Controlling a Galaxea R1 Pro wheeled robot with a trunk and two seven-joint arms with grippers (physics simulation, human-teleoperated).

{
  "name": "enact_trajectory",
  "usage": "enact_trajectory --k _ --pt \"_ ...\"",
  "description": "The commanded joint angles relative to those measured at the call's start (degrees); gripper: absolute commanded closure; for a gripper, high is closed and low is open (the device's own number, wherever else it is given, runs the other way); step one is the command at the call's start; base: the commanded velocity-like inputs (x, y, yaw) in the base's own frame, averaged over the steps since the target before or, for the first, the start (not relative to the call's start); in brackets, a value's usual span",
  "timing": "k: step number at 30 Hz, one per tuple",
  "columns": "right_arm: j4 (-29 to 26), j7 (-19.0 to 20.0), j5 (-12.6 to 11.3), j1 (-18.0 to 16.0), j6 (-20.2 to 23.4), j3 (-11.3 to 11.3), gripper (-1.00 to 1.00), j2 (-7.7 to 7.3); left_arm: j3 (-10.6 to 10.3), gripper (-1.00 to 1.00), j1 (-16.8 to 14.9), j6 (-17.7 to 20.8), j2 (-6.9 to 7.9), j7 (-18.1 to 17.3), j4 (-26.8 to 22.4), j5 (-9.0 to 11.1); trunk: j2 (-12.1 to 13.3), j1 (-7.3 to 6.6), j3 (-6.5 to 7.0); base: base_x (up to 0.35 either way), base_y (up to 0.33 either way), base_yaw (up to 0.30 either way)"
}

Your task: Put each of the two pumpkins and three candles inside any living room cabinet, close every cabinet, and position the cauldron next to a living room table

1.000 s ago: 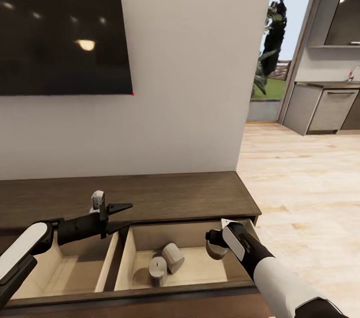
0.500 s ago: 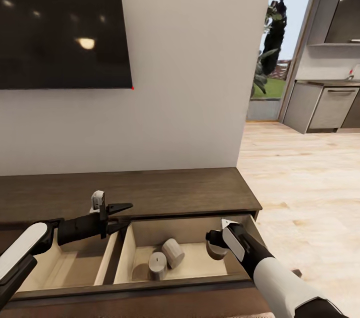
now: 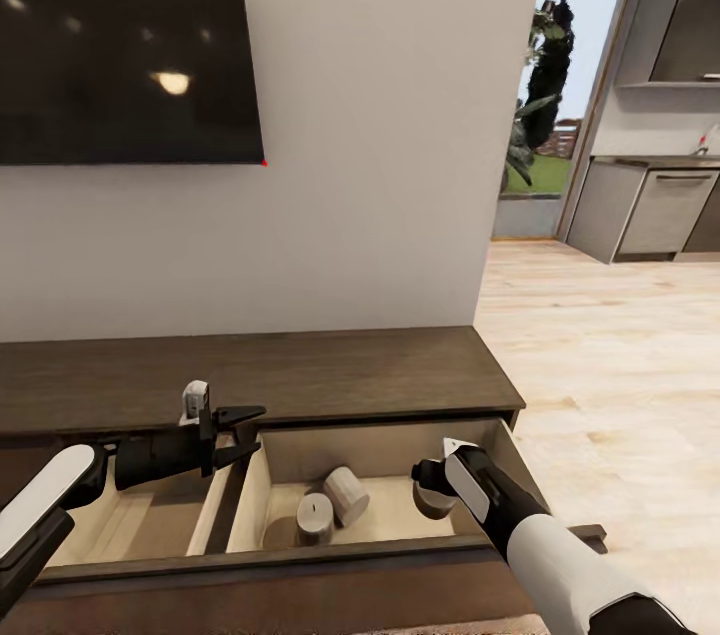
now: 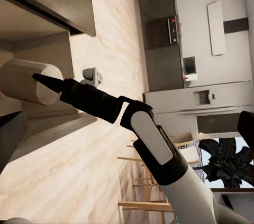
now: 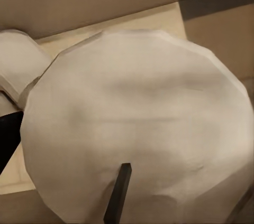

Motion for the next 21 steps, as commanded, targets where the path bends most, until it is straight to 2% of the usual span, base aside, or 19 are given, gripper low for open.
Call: enact_trajectory --k 1,4,12,21 --pt "-0.10 -0.53 -0.58 -0.03 0.11 0.37 1.00 -0.04 -0.09 -1.00 -0.05 0.03 0.05 -0.56 0.03 -0.40 -0.44 0.21 -0.24 0.000 0.000 0.000" --pt "-0.10 -0.53 -0.58 -0.04 0.11 0.37 1.00 -0.04 -0.09 -1.00 -0.06 0.03 0.05 -0.57 0.03 -0.40 -1.65 0.87 -0.78 0.000 0.000 0.000" --pt "-0.10 -0.53 -0.58 -0.04 0.11 0.37 1.00 -0.04 -0.09 -1.00 0.01 0.03 0.05 -0.57 -0.05 -0.40 -1.65 0.87 -0.78 0.006 0.000 0.000" --pt "-0.10 -0.53 -0.58 -0.04 0.11 0.37 1.00 -0.04 -0.09 -1.00 0.01 0.03 0.05 -0.56 -0.06 -0.49 -1.65 0.87 -0.78 0.251 0.000 0.000"
